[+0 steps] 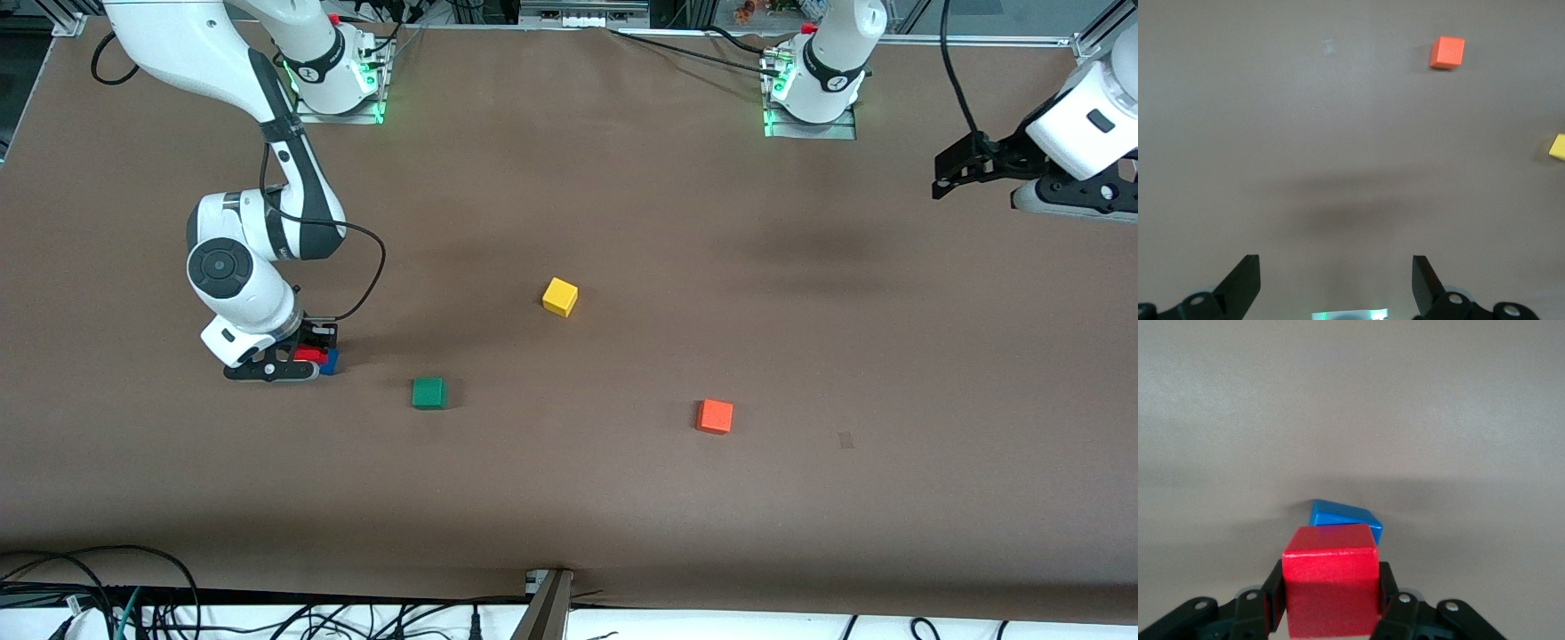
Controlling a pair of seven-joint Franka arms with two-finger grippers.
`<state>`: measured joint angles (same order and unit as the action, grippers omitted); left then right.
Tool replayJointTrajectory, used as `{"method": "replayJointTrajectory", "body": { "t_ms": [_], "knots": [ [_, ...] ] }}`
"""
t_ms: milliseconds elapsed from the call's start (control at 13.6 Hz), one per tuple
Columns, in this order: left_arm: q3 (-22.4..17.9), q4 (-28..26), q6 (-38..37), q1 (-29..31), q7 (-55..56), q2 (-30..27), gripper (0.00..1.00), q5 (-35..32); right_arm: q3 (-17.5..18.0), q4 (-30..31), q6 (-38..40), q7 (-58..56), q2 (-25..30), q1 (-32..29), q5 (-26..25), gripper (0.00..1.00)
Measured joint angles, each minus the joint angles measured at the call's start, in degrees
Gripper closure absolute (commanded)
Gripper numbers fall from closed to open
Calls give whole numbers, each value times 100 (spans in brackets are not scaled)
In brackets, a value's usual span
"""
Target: Pass red block to right arm, stack on blue
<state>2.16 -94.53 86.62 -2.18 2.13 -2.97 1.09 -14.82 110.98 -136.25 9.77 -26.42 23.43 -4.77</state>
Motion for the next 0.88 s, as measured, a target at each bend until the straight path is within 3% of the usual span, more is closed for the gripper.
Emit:
{"method": "replayJointTrajectory", "body": {
  "t_ms": [73,661,882],
  "knots": [
    [-8,0,11,-16,161,13,0,-5,0,1,0,3,0,0,0,0],
    [-108,89,98,-4,203,69,0,-7,-22,-43,138,17,173,7,0,0],
    [-103,156,99,-6,203,134,0,-7,-10,-697,1532,16,381,36,4,0]
  ]
}}
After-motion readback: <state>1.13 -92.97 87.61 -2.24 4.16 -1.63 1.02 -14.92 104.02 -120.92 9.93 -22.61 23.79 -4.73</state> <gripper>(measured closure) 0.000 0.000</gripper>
